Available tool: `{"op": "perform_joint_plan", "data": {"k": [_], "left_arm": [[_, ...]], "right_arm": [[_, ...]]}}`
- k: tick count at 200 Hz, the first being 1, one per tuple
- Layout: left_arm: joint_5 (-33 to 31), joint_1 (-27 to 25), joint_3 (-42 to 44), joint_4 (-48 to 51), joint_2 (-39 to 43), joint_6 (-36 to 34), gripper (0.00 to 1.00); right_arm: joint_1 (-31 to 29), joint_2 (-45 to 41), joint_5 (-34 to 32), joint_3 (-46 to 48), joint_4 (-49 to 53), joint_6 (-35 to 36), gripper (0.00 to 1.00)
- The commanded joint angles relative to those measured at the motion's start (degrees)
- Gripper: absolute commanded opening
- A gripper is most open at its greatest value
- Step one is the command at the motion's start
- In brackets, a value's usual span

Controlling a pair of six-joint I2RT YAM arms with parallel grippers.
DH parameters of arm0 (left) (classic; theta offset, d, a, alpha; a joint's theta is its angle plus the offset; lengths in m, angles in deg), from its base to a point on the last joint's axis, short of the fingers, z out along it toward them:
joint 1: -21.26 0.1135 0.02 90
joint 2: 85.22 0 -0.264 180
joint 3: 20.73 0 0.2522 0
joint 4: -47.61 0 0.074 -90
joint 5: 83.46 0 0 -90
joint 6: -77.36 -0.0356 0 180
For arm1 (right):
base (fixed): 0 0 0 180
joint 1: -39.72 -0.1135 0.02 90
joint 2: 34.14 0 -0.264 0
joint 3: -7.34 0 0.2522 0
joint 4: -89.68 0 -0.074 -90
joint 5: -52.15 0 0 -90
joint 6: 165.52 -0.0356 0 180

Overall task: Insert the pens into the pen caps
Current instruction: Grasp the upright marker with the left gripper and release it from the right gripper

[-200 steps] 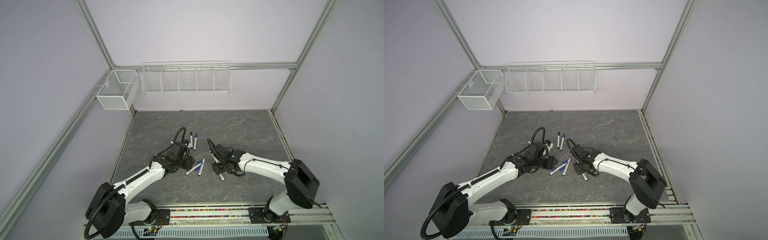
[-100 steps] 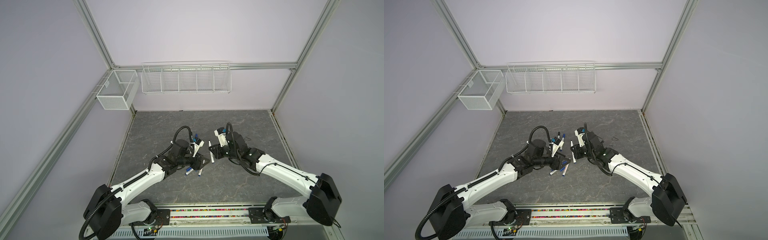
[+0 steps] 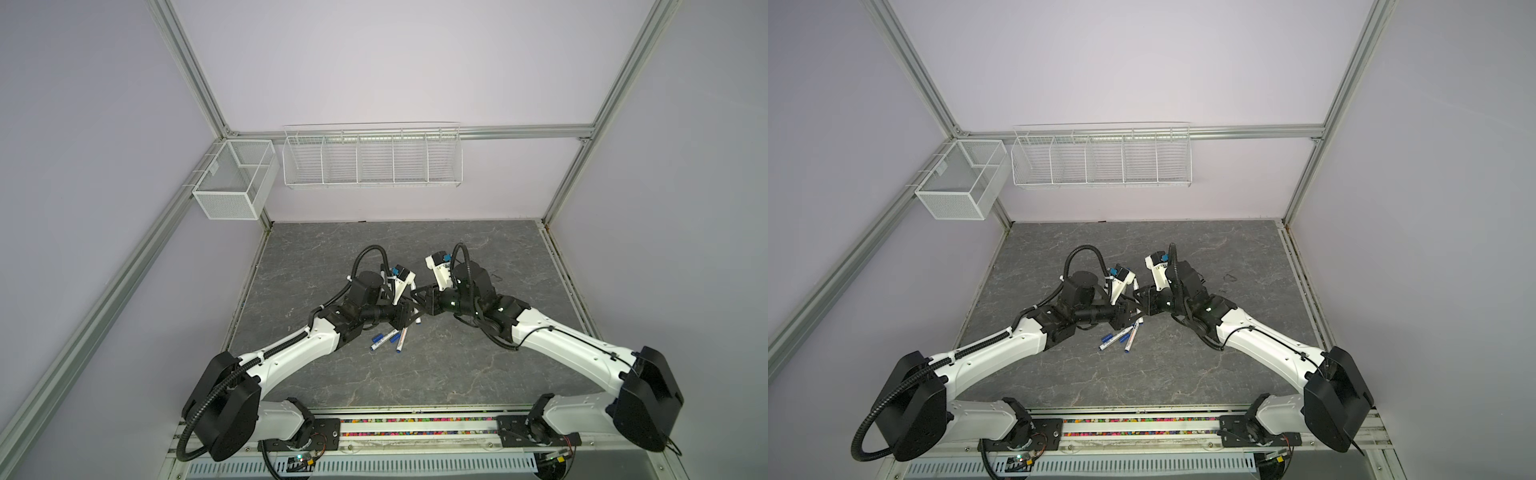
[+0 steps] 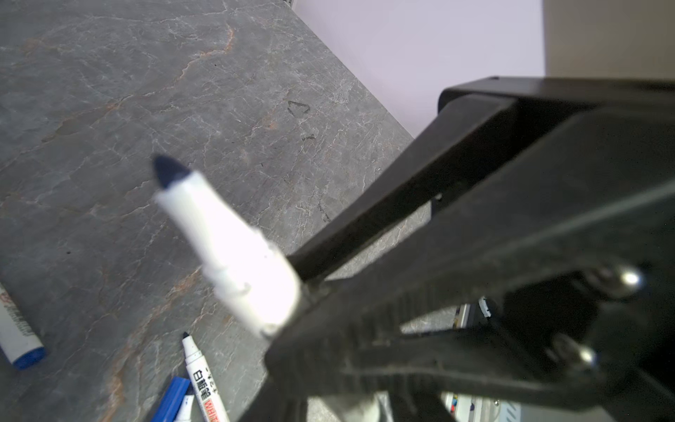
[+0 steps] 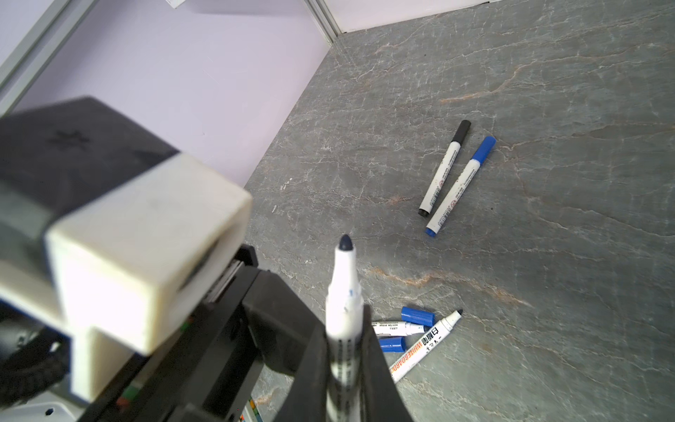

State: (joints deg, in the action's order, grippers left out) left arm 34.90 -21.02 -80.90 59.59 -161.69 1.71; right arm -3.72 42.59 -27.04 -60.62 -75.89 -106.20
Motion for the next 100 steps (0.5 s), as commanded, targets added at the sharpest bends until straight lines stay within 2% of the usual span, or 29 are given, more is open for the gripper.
{"op": "perform_joint_plan", "data": {"k": [1,22,50,60,74,86,100], "left_arm": [[-0.5,-0.1,-0.6,-2.6,0.3,-0.1,0.16],[-2.9,-0.1,0.7,-2.7,2.0,0.1,0.0],[-5.7,0.0,2.0,-1.5,4.3,0.0,0.0],[-7.2,0.0,2.5,-1.1,5.2,0.5,0.0],[-11.8,0.0,3.5,-0.4,6.4,2.0,0.0],[-19.0,0.2,4.5,0.6,7.5,4.0,0.0],[-28.7,0.8,4.7,4.4,8.5,7.6,0.0]], "right_arm": [[1.0,-0.9,1.6,1.7,-2.0,-1.8,0.08],[2.1,-2.1,1.9,3.0,-2.4,-2.8,0.08],[3.0,-2.4,2.1,3.4,-1.2,-2.3,0.1],[3.0,-1.6,2.5,2.4,1.2,-1.3,0.16],[2.8,0.2,2.4,0.0,6.2,0.9,0.33],[2.1,2.1,0.8,-2.0,10.3,2.9,0.42],[1.0,4.6,-1.4,-4.5,15.1,5.3,0.47]]}}
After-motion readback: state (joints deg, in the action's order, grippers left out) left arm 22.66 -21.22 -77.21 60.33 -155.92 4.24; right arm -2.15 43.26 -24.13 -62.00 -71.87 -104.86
